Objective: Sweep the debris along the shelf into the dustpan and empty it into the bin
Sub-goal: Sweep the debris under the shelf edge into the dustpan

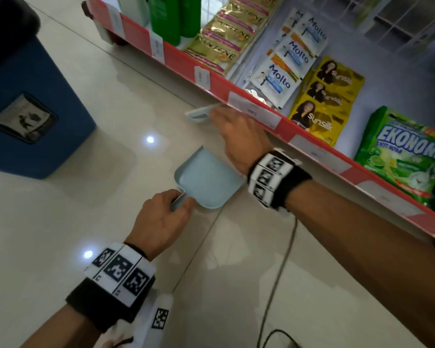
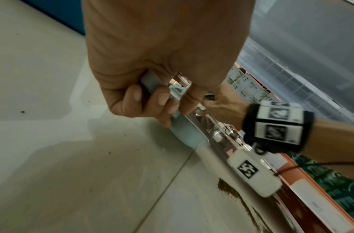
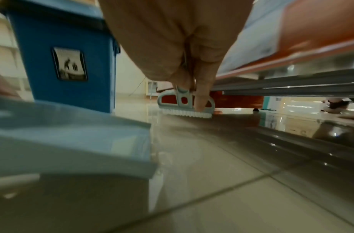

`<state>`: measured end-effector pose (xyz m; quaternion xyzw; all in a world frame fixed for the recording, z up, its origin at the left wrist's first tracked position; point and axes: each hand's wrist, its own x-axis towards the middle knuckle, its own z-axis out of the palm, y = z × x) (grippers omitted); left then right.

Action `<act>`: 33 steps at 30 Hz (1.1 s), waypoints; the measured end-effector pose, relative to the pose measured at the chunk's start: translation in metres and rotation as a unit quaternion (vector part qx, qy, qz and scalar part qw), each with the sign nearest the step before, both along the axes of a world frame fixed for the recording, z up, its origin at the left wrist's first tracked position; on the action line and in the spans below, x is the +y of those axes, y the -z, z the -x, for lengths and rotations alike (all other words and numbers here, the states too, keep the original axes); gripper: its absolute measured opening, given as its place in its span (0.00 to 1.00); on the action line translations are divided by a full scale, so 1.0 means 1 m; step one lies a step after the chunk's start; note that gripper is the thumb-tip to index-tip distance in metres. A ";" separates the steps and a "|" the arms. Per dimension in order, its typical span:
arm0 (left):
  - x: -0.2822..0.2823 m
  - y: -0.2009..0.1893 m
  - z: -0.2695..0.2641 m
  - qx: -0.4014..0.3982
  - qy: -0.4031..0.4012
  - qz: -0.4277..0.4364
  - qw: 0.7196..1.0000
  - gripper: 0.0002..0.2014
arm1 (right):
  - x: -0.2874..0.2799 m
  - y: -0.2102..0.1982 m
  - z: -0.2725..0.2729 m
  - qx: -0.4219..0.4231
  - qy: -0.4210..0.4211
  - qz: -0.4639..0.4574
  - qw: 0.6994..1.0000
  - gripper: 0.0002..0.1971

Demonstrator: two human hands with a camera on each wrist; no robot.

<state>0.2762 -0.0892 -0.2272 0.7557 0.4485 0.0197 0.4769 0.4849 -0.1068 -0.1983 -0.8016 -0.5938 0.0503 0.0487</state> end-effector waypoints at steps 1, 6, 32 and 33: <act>0.004 0.000 0.002 -0.001 -0.005 -0.004 1.000 0.22 | 0.014 0.005 0.003 -0.018 -0.002 0.007 1.000 0.24; 0.019 0.000 0.013 0.008 -0.021 -0.017 1.000 0.22 | 0.035 0.021 0.005 -0.065 0.052 0.070 0.994 0.18; -0.024 0.000 0.023 0.022 0.057 -0.021 0.998 0.23 | -0.146 -0.030 -0.043 0.046 0.032 0.169 0.984 0.29; -0.025 0.000 0.022 0.024 0.060 -0.020 0.998 0.23 | -0.164 -0.034 -0.044 0.061 0.042 0.165 0.983 0.29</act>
